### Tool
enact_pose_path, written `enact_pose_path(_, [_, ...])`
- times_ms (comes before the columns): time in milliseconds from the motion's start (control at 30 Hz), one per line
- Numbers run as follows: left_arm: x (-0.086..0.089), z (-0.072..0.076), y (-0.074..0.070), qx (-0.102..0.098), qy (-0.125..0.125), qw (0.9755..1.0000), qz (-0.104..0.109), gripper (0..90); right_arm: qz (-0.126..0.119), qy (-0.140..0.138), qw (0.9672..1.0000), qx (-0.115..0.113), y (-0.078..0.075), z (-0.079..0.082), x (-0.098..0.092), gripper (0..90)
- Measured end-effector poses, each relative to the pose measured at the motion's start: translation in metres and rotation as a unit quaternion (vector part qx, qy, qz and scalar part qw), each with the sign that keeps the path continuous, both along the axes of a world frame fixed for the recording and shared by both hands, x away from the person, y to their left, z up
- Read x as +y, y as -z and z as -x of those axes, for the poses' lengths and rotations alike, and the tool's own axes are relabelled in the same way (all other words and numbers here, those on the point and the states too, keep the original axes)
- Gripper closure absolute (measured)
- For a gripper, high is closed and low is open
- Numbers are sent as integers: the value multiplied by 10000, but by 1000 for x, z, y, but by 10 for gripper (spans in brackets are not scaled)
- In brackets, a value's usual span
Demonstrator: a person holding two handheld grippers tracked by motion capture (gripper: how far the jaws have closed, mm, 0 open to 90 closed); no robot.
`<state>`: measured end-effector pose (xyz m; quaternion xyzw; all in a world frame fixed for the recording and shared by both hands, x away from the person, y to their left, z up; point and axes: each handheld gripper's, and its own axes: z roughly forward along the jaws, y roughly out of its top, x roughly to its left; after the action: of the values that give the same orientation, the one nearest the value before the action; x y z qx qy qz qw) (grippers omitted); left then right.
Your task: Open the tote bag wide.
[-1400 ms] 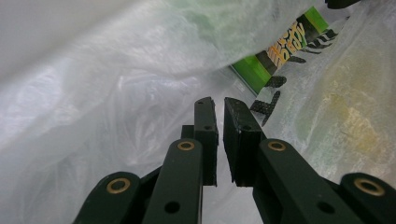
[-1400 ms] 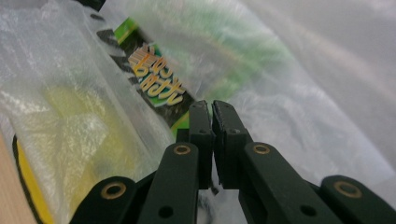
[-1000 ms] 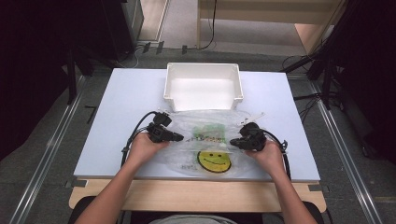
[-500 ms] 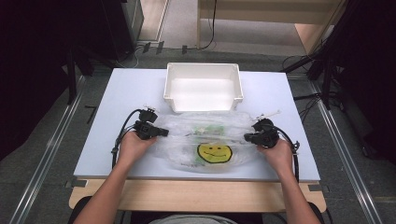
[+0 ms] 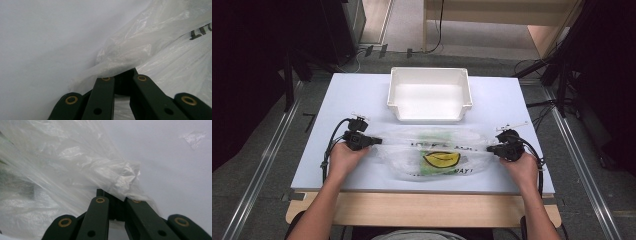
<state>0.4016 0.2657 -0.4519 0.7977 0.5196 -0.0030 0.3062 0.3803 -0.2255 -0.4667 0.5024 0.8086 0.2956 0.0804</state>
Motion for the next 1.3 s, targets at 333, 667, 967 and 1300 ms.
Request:
enact_pose_path(333, [2,1,0,-35,1,10000,-10,900,-148,22,9999,9,2,2,-8,900])
enact_pose_path(667, [-2,-4,-2,-12,-37,9999,-120,900,-47,181,9998,-4,-4,-3,-4,900])
enact_pose_path(967, [-16,-2,-6,-96,198,9997,-95,900,-156,83,9995,-266,-12,0,4,900])
enact_pose_path(1300, [-24,6,-22,-240,450,9987,52,872,-375,-283,9981,-393,-27,10,20,900])
